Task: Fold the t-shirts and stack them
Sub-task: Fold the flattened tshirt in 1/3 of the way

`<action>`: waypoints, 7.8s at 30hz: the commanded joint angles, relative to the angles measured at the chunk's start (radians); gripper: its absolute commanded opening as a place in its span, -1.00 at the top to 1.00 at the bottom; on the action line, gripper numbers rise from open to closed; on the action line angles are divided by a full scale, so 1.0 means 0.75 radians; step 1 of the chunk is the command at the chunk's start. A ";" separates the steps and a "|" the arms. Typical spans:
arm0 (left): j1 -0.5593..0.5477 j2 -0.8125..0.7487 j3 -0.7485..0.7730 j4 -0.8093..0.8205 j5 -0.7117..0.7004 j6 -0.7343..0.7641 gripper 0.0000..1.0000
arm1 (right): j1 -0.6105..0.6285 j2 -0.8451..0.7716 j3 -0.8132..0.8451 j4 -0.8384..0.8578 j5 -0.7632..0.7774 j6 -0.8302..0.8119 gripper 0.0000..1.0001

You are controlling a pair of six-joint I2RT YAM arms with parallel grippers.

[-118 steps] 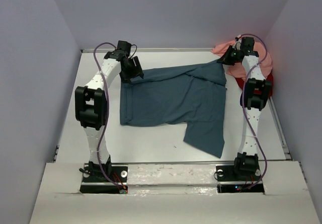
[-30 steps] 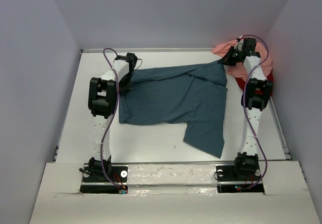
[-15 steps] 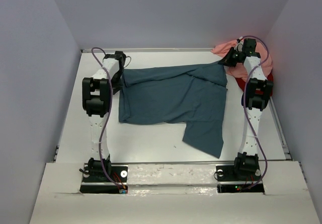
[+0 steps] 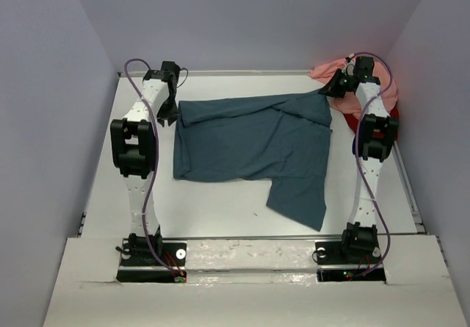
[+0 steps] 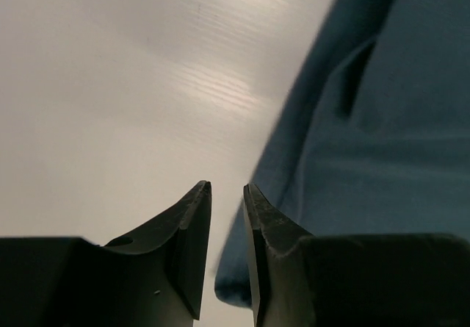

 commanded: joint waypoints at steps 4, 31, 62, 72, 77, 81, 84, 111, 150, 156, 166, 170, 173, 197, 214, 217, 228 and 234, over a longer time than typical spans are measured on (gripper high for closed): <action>-0.107 -0.254 -0.194 -0.022 0.107 -0.071 0.26 | -0.019 -0.090 0.002 0.053 -0.014 -0.015 1.00; -0.328 -0.303 -0.585 0.127 0.191 -0.134 1.00 | -0.019 -0.107 0.000 0.053 -0.016 -0.017 1.00; -0.165 -0.379 -0.820 0.146 0.153 -0.114 1.00 | -0.031 -0.098 0.012 0.053 -0.024 -0.011 1.00; -0.018 -0.520 -0.829 0.074 0.042 -0.075 1.00 | -0.031 -0.094 0.014 0.055 -0.028 -0.009 1.00; 0.050 -0.557 -0.772 0.037 -0.023 -0.054 1.00 | -0.031 -0.092 0.010 0.055 -0.031 -0.009 1.00; 0.060 -0.575 -0.763 0.056 0.111 -0.034 1.00 | -0.031 -0.094 0.010 0.055 -0.031 -0.007 1.00; 0.038 -0.581 -0.808 0.084 0.226 -0.050 1.00 | -0.031 -0.092 0.016 0.055 -0.031 -0.007 1.00; -0.324 -0.514 -0.990 0.223 0.275 -0.165 1.00 | -0.031 -0.105 0.016 0.055 -0.035 -0.005 1.00; -0.294 -0.387 -0.892 0.223 0.263 -0.144 1.00 | -0.043 -0.109 0.016 0.055 -0.039 -0.007 1.00; -0.132 -0.456 -0.970 0.244 0.253 -0.106 1.00 | -0.056 -0.111 0.020 0.055 -0.041 -0.005 1.00; 0.073 -0.577 -0.927 0.224 0.161 -0.077 1.00 | -0.056 -0.107 0.014 0.057 -0.049 -0.001 1.00; 0.077 -0.589 -0.892 0.193 0.120 -0.081 1.00 | -0.056 -0.111 0.010 0.057 -0.053 -0.003 1.00; 0.093 -0.610 -0.876 0.193 0.093 -0.079 1.00 | -0.056 -0.115 0.010 0.055 -0.057 -0.001 1.00; 0.093 -0.170 0.003 0.314 0.445 -0.034 1.00 | -0.056 -0.237 -0.051 0.000 -0.094 0.016 0.10; 0.093 0.075 0.141 0.463 0.652 -0.062 -0.18 | 0.071 -0.626 -0.356 -0.190 -0.027 -0.088 -0.44; 0.095 0.098 0.165 0.481 0.695 -0.067 -0.23 | 0.171 -0.618 -0.348 -0.296 0.024 -0.131 -0.42; 0.142 0.224 0.271 0.526 0.823 -0.064 -0.23 | 0.278 -0.587 -0.238 -0.439 0.131 -0.168 -0.33; 0.144 0.292 0.300 0.557 0.883 -0.097 -0.22 | 0.278 -0.506 -0.103 -0.532 0.176 -0.189 -0.35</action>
